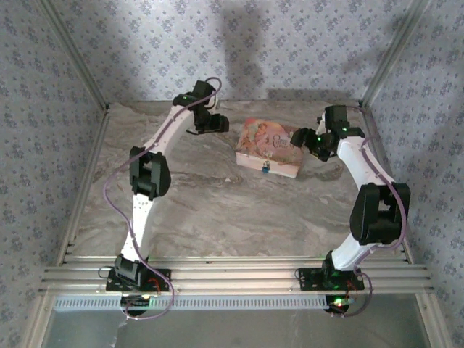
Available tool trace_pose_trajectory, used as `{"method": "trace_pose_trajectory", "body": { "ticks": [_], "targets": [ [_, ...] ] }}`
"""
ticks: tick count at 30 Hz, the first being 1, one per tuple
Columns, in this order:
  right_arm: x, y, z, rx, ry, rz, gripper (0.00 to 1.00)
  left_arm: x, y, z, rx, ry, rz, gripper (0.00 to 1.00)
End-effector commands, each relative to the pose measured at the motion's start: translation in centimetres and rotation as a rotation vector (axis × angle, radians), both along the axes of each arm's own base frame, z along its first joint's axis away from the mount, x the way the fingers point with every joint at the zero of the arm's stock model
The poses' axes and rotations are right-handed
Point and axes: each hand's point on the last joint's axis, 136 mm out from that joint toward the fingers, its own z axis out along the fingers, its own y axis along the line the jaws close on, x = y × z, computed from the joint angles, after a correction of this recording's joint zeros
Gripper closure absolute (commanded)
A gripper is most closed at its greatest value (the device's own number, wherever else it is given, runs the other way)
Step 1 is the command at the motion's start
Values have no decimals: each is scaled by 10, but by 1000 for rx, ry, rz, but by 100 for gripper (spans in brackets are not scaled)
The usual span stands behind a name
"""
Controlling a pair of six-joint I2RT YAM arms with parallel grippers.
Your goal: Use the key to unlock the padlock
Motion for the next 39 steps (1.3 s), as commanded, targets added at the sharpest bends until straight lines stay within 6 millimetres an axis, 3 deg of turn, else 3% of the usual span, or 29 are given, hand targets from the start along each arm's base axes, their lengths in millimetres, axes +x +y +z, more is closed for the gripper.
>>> {"method": "trace_pose_trajectory", "body": {
  "ticks": [1,8,16,27,29,39],
  "targets": [
    [-21,-6,-5,-31,53,9,18,-11,-16,-27,44,49,-45,43],
    [-34,-13,-7,-53,65,-13,18,-11,-41,-44,81,32,-88,44],
    [-35,-15,-8,-57,61,-26,17,-4,-61,-58,60,17,-50,46],
    [-37,-10,-9,-42,48,-28,17,14,-57,-87,125,-31,-1,48],
    [-45,-9,-21,-41,77,-27,17,18,-58,-87,125,-48,-2,49],
    [-51,0,-33,-30,92,-14,17,18,-58,-92,123,-44,-23,56]
  ]
}}
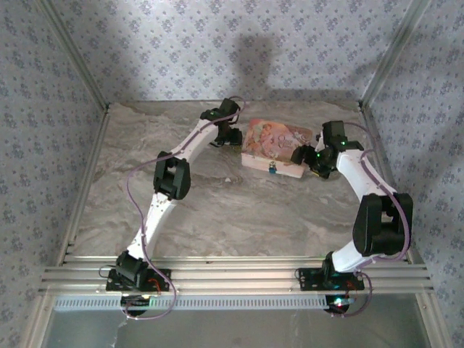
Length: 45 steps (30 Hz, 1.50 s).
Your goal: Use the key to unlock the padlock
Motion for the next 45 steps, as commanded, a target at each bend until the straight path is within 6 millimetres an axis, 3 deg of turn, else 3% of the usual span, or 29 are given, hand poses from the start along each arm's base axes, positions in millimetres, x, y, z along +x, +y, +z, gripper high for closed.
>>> {"method": "trace_pose_trajectory", "body": {
  "ticks": [1,6,11,14,19,28,39,45],
  "targets": [
    [0,2,5,6,-17,-7,17,1,-6,-9,-7,3,-23,57],
    [-2,5,2,4,-11,2,17,-3,-4,-10,-7,21,-26,64],
    [-3,10,5,8,-37,9,17,-13,0,-3,-6,55,-42,82],
    [-7,14,6,10,-43,11,17,-22,6,0,5,62,-51,88],
    [-16,22,3,15,-43,23,17,-42,30,0,8,92,-23,97],
    [-33,53,3,26,-78,78,17,-95,77,21,-87,84,59,100],
    [-44,108,25,125,-197,187,20,-159,99,78,-244,8,84,100],
    [-49,147,59,274,-307,257,25,-186,91,123,-399,-58,28,100]
  ]
}}
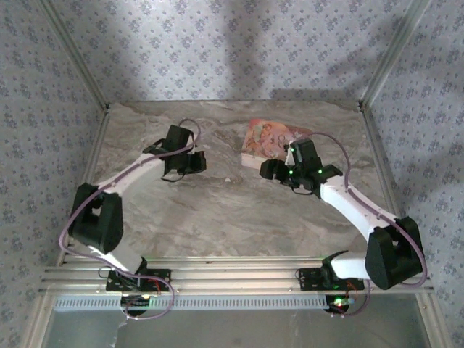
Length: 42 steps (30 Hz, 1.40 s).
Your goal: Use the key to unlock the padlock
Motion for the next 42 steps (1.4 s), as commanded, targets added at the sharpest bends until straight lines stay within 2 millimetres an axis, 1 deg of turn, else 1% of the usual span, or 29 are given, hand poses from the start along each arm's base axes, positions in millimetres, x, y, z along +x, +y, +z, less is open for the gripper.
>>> {"method": "trace_pose_trajectory", "body": {
  "ticks": [1,4,7,10,13,16,19,26,32,39,42],
  "targets": [
    [-2,27,37,143,-104,56,27,-10,-17,39,-152,-66,-49,100],
    [-10,46,61,184,-200,131,34,-19,-25,64,-236,-75,-84,100],
    [-17,61,78,209,-277,191,41,-29,-34,86,-308,-62,-124,100],
    [-21,72,85,149,-399,277,41,-39,-38,98,-316,-27,-144,100],
    [-25,85,88,60,-542,366,41,-51,-41,106,-307,2,-163,100],
    [-25,97,93,-6,-682,436,41,-62,-44,117,-315,3,-176,100],
    [-25,111,94,-37,-776,505,40,-70,-46,127,-332,0,-178,100],
    [-22,136,87,-4,-856,613,40,-85,-51,138,-356,7,-186,100],
    [-26,155,88,51,-878,675,45,-94,-49,139,-356,12,-193,100],
    [-39,168,84,38,-904,741,51,-97,-48,133,-357,24,-190,100],
    [-43,171,84,28,-920,758,55,-99,-46,128,-354,29,-189,100]
  ]
}}
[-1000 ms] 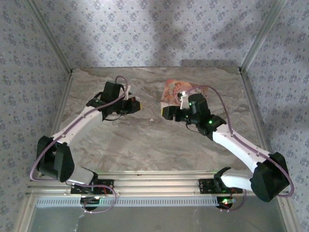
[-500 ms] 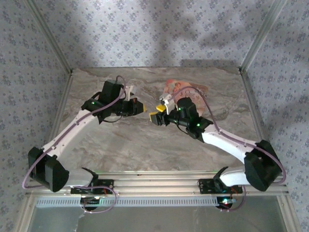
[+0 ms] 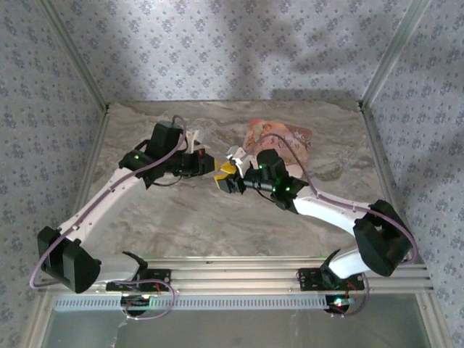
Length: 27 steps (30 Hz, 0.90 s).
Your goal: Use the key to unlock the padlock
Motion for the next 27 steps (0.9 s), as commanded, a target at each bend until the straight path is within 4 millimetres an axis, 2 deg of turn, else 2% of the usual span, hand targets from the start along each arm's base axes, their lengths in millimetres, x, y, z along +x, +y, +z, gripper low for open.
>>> {"method": "trace_pose_trajectory", "body": {
  "ticks": [1,10,15,22,27],
  "targets": [
    [-3,10,18,20,-77,39,58,-12,0,1,-18,11,-22,100],
    [-6,13,17,-24,-67,53,89,-14,3,-10,5,25,-35,100],
    [-8,8,9,-59,-11,49,99,-12,6,-13,12,21,-25,100],
    [-16,-5,10,-61,21,45,100,-9,9,-22,21,26,-11,100],
    [-23,-16,13,-76,49,54,100,-7,8,-24,12,22,-16,95]
  ]
}}
